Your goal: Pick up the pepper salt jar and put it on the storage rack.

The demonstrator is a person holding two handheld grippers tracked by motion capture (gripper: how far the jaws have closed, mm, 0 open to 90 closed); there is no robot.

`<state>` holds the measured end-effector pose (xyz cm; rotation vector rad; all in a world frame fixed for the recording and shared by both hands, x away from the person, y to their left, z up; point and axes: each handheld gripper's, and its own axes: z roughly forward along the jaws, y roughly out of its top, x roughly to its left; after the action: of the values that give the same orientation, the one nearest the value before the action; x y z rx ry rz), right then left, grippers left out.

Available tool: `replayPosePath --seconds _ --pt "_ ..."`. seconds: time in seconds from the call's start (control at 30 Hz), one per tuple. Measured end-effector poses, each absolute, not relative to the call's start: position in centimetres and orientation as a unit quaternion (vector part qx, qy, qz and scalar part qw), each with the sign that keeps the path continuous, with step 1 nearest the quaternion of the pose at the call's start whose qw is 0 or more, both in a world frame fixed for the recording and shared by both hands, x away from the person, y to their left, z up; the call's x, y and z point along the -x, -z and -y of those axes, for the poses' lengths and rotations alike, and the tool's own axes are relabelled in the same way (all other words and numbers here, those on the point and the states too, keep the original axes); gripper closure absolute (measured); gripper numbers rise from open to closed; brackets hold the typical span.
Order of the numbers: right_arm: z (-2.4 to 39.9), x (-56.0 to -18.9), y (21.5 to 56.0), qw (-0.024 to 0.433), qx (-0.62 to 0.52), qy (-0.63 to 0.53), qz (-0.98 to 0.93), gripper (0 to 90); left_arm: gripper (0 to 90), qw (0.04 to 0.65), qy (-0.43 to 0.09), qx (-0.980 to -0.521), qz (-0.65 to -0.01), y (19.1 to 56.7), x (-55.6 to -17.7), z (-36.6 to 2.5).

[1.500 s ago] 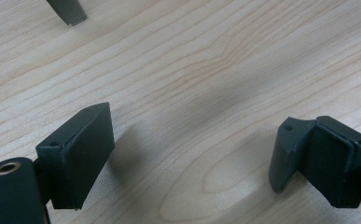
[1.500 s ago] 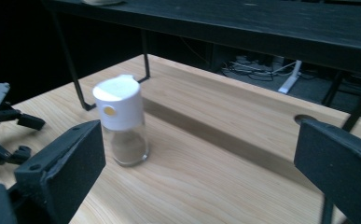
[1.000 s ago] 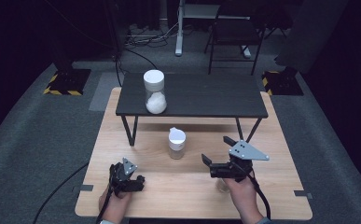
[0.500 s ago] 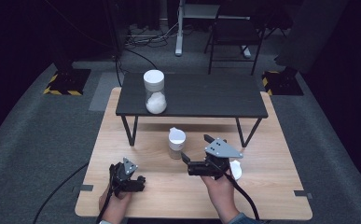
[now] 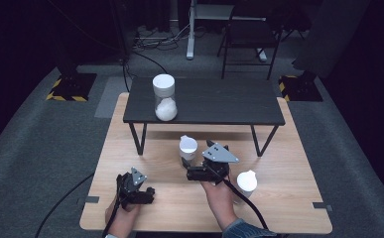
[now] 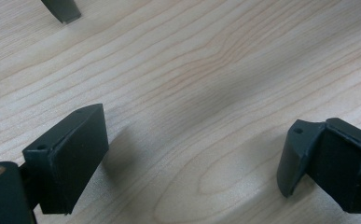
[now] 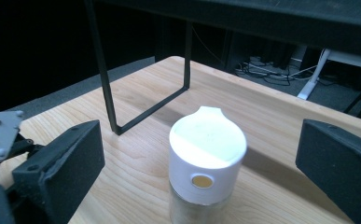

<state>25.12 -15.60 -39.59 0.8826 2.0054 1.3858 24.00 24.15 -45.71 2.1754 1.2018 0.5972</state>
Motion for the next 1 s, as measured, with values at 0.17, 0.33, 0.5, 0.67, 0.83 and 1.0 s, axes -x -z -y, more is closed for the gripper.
replayPosePath --seconds 0.17,0.33,0.5,0.67,0.83,1.0 --pt "14.7 -26.3 40.6 0.267 -0.332 -0.511 -0.746 1.0 6.4 0.289 -0.224 -0.815 -0.45 45.7 -24.0 -24.2" --pt "14.1 -27.3 41.5 0.261 -0.339 -0.504 -0.75 0.9 6.4 0.289 -0.224 -0.815 -0.45 45.7 -24.0 -24.2" --pt "13.5 -28.2 42.2 0.255 -0.344 -0.494 -0.757 1.0 6.4 0.289 -0.224 -0.815 -0.45 45.7 -24.0 -24.2" --pt "13.1 -29.0 43.1 0.25 -0.354 -0.487 -0.758 2.0 6.4 0.289 -0.224 -0.815 -0.45 45.7 -24.0 -24.2" --pt "12.8 -29.7 44.0 0.245 -0.357 -0.479 -0.763 6.8 6.4 0.289 -0.224 -0.815 -0.45 45.7 -24.0 -24.2" --pt "12.7 -30.1 44.8 0.239 -0.361 -0.476 -0.766 12.0 6.4 0.289 -0.224 -0.815 -0.45 45.7 -24.0 -24.2"
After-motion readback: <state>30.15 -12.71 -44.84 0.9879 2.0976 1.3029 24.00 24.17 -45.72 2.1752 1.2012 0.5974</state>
